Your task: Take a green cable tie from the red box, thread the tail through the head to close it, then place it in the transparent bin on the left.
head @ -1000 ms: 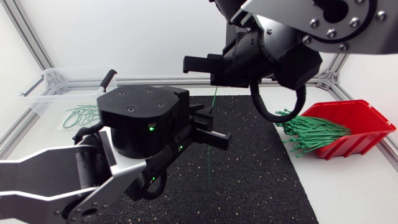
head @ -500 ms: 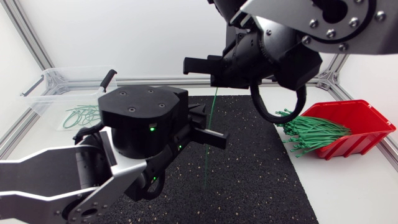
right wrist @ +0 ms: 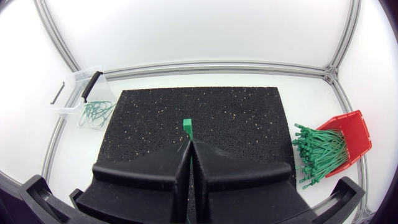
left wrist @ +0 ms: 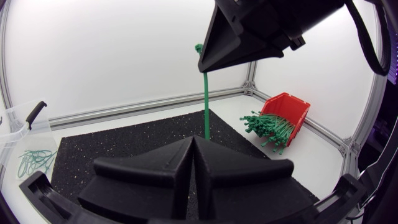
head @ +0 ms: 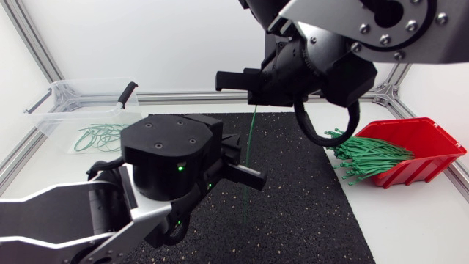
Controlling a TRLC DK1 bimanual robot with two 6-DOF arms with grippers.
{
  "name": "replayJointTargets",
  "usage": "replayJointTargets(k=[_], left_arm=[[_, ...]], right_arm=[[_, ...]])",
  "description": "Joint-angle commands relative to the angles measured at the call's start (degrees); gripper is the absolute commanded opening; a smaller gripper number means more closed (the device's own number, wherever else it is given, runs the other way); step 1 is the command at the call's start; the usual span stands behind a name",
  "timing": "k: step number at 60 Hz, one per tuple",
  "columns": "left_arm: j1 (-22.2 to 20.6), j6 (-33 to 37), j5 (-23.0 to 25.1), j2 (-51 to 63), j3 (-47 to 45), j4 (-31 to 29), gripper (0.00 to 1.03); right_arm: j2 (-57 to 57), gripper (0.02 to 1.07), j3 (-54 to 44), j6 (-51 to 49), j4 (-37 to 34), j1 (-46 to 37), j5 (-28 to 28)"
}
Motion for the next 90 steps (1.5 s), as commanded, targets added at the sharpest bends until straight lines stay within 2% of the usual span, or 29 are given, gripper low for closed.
replayJointTargets(k=[1,24,26,28,30,38,44,58,73,80,90], left_arm=[[-0.37,1.66,-0.34,-2.52,-3.39,1.58,0.04],[-0.81,1.92,0.10,-4.37,-5.15,3.43,0.05],[-1.25,1.92,0.19,-4.37,-5.33,3.43,0.13],[-1.86,1.92,0.28,-4.37,-5.77,3.43,0.33],[-2.21,1.92,0.36,-4.28,-6.29,3.60,0.49],[-3.09,1.92,0.45,-3.49,-7.88,5.54,0.74],[-3.09,1.92,0.45,-3.32,-8.14,5.80,0.84],[-3.09,1.92,0.54,-1.73,-8.14,8.44,0.85],[-4.94,2.27,0.54,2.05,-8.84,13.45,0.87],[-5.20,3.59,0.54,4.77,-8.14,16.61,0.88],[-5.46,3.68,0.54,7.76,-6.03,17.14,0.88]], right_arm=[[-0.42,0.08,1.37,1.32,-0.98,-0.69,0.25],[-1.56,0.08,0.22,1.23,-1.07,-1.48,0.07],[-1.65,0.08,0.31,1.15,-1.07,-1.39,0.07],[-1.65,0.08,0.40,1.15,-1.16,-1.39,-0.02],[-1.74,0.08,0.40,1.15,-1.16,-1.39,-0.02],[-1.74,0.08,0.22,1.15,-1.25,-1.21,-0.19],[-1.56,0.08,0.31,1.06,-1.25,-0.95,-0.19],[-0.86,0.08,-0.22,1.15,-0.54,-0.16,-0.10],[-1.92,0.08,-3.03,1.59,0.78,2.83,4.38],[-3.23,0.08,-4.52,2.03,1.30,3.27,4.73],[-4.90,0.08,-6.11,2.99,2.18,3.44,4.82]])
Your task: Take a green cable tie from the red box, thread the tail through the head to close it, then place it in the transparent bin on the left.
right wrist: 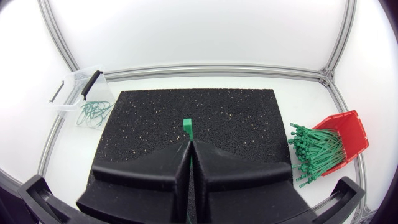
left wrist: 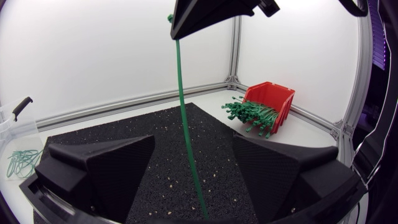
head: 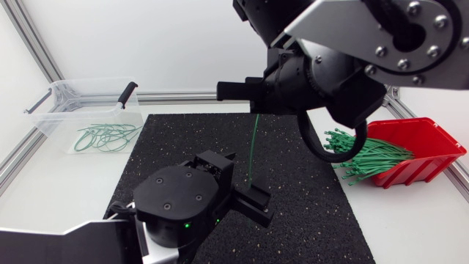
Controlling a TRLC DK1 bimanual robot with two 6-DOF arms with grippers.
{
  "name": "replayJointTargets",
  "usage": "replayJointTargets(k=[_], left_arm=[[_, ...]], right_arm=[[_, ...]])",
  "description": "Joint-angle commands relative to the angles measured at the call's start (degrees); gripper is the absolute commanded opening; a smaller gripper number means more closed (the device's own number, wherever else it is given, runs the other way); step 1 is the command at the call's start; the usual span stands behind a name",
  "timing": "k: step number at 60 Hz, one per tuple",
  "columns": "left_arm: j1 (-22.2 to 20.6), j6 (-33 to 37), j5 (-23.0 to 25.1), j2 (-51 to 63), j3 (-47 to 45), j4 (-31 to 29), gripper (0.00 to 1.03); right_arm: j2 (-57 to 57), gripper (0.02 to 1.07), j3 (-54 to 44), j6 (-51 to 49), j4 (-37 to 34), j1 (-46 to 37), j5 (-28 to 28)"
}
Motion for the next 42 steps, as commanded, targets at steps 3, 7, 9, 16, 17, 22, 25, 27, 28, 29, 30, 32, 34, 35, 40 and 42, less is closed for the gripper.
replayJointTargets(k=[3,7,9,16,17,22,25,27,28,29,30,32,34,35,40,42], left_arm=[[-0.52,1.10,0.23,2.47,1.77,1.58,0.88],[-0.44,1.10,0.23,2.74,1.95,2.02,0.88],[-0.44,1.10,0.23,2.74,1.86,2.28,0.88],[-0.44,1.10,0.06,3.00,1.60,3.34,0.88],[-0.44,1.10,-0.03,3.00,1.60,3.34,0.88],[-0.44,1.10,-0.56,2.91,1.51,3.69,0.88],[-0.26,1.10,-0.73,2.91,1.60,3.95,0.87],[-0.17,1.10,-1.00,2.91,1.77,4.04,0.87],[-0.17,1.10,-1.08,2.91,1.86,4.22,0.87],[-0.09,1.10,-1.17,3.00,1.95,4.30,0.87],[0.00,1.10,-1.17,3.00,2.13,4.30,0.87],[0.00,1.10,-1.26,3.35,2.39,4.30,0.87],[0.09,1.10,-1.44,3.88,2.74,4.30,0.85],[0.18,1.10,-1.61,4.05,2.92,4.39,0.84],[0.53,1.10,-2.58,5.29,3.80,4.92,0.77],[0.62,1.10,-2.84,5.64,4.06,5.18,0.73]], right_arm=[[-2.09,0.08,-1.89,2.18,0.28,0.80,0.55],[-2.26,0.08,-2.15,2.89,0.28,1.59,0.64],[-2.09,0.08,-2.24,3.68,0.28,1.77,0.91],[-0.24,0.08,-1.45,6.23,-1.74,1.94,1.17],[0.11,0.08,-1.18,6.75,-2.53,1.94,1.17],[1.08,0.08,-0.57,8.69,-3.85,1.86,1.17],[1.25,0.08,-0.57,9.30,-4.03,1.77,1.17],[1.34,0.08,-0.66,9.83,-4.03,1.59,1.17],[1.34,0.08,-0.75,10.18,-4.11,1.59,1.17],[1.34,0.08,-0.75,10.45,-4.11,1.50,1.17],[1.25,0.08,-0.75,10.71,-4.11,1.50,1.17],[1.25,0.08,-0.75,10.97,-4.20,1.50,1.26],[1.17,0.08,-0.66,11.15,-4.29,1.50,1.26],[1.08,0.08,-0.66,11.15,-4.29,1.50,1.26],[0.90,0.08,-0.75,11.24,-4.47,1.50,1.43],[0.90,0.08,-0.92,11.24,-4.47,1.50,1.61]])
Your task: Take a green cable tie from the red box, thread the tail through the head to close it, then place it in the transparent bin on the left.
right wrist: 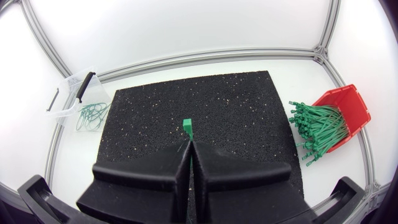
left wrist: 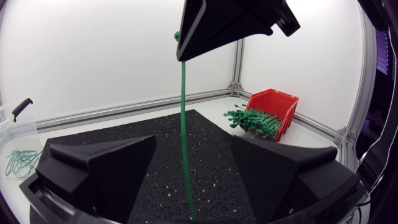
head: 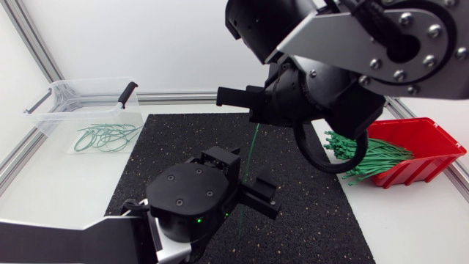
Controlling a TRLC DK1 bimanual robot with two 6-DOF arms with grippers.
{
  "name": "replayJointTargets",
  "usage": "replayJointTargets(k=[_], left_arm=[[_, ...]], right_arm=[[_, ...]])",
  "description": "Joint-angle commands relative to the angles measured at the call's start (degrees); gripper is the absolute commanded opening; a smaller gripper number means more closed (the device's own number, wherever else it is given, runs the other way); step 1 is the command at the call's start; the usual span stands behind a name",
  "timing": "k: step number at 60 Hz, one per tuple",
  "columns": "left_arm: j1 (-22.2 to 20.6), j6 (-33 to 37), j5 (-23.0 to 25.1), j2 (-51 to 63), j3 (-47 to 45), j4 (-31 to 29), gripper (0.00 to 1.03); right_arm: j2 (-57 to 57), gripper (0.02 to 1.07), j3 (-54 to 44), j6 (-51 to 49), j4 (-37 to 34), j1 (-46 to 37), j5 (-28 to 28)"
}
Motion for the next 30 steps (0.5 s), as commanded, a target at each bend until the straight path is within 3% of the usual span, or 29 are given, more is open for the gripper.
replayJointTargets(k=[1,9,20,30], left_arm=[[0.51,0.95,-1.18,2.12,1.79,1.60,0.71],[0.25,2.09,-3.91,3.44,1.52,4.41,0.59],[-0.46,3.32,-5.14,4.84,1.08,7.05,0.58],[-0.99,3.93,-5.40,5.11,0.91,8.10,0.22]], right_arm=[[0.57,0.08,-0.29,1.90,-0.86,-0.05,0.91],[0.66,0.08,-1.08,1.90,-0.51,-0.05,2.14],[0.66,0.08,-1.52,1.99,0.02,0.13,3.64],[0.75,0.08,-1.61,1.99,0.11,0.13,4.43]])
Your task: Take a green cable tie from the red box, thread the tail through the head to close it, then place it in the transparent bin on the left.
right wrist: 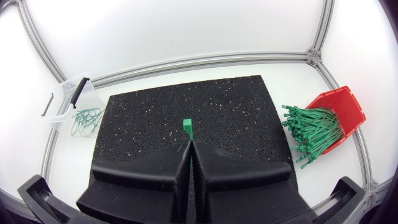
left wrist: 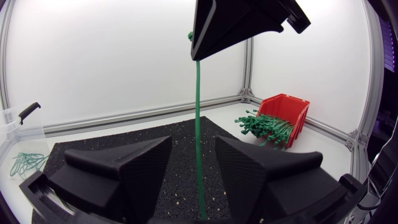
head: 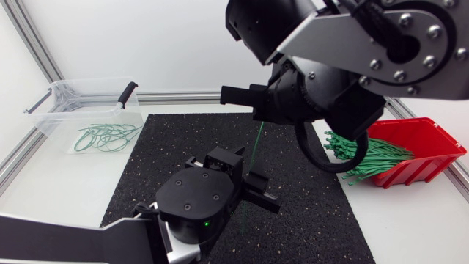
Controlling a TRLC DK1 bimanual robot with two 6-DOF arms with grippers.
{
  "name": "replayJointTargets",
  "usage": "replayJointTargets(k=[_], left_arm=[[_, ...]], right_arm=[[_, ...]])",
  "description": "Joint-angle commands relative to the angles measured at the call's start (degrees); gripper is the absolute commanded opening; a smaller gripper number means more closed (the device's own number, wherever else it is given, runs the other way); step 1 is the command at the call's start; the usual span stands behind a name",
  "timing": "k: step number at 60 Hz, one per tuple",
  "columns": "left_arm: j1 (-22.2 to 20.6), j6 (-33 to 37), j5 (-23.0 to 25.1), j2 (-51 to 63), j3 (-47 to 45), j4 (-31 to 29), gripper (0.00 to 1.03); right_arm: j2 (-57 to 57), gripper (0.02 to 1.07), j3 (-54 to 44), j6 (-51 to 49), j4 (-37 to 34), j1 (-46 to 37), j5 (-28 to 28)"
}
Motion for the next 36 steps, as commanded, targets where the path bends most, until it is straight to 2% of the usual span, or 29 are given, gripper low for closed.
replayJointTargets(k=[1,8,12,36], left_arm=[[-0.55,1.09,-0.66,0.89,0.43,1.48,0.20],[-0.64,1.36,-0.75,0.89,0.16,2.10,0.18],[-0.64,1.44,-0.75,1.06,-0.01,2.45,0.08],[-0.46,1.97,-0.75,1.06,-0.45,2.36,0.04]], right_arm=[[0.75,0.08,-1.47,1.77,0.30,0.13,1.41],[0.84,0.08,-1.47,1.77,0.39,0.22,1.50],[0.93,0.08,-1.47,1.77,0.39,0.30,1.50],[1.28,0.08,-1.21,1.86,0.13,0.30,1.76]])
